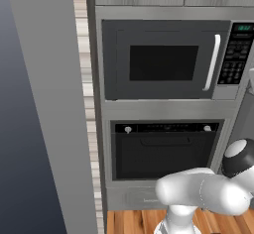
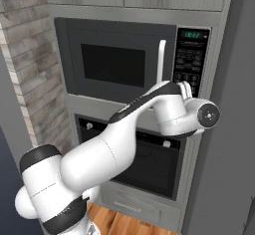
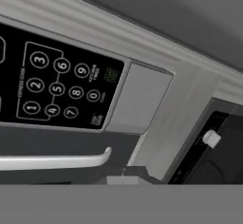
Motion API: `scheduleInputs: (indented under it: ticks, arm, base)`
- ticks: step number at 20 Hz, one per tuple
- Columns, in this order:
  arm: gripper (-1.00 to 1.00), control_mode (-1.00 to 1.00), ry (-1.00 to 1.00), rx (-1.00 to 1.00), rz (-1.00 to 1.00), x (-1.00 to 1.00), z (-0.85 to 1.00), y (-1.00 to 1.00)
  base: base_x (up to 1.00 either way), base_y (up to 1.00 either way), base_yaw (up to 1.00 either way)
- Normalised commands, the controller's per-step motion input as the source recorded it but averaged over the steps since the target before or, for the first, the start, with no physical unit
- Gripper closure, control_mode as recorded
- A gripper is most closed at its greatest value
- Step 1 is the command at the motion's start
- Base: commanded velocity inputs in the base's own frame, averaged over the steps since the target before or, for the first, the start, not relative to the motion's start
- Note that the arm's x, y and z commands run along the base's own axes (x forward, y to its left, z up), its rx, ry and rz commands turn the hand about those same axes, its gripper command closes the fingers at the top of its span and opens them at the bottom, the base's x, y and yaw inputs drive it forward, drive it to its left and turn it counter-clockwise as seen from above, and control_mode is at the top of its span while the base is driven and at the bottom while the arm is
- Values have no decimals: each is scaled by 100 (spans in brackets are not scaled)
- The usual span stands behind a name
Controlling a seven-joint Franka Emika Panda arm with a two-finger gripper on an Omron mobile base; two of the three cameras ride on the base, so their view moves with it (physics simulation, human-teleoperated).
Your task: Place the bowl containing the tomato and squash in the microwave. Close the microwave door and press the start button to microwave the meal.
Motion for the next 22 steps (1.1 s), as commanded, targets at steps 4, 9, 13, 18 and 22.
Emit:
scheduleInputs:
  ticks: [4,9,13,18,22]
  arm:
    - [100,-100,0,2,0,0,-13,0]
    - [100,-100,-5,3,-5,1,-1,8]
    - [100,-100,-1,4,-8,19,0,1]
    - [100,-100,0,4,-8,25,0,1]
    - [100,-100,0,4,-7,27,0,-1]
  base:
    - [0,0,0]
    - [0,0,0]
    - [0,0,0]
    - [0,0,0]
    - [0,0,0]
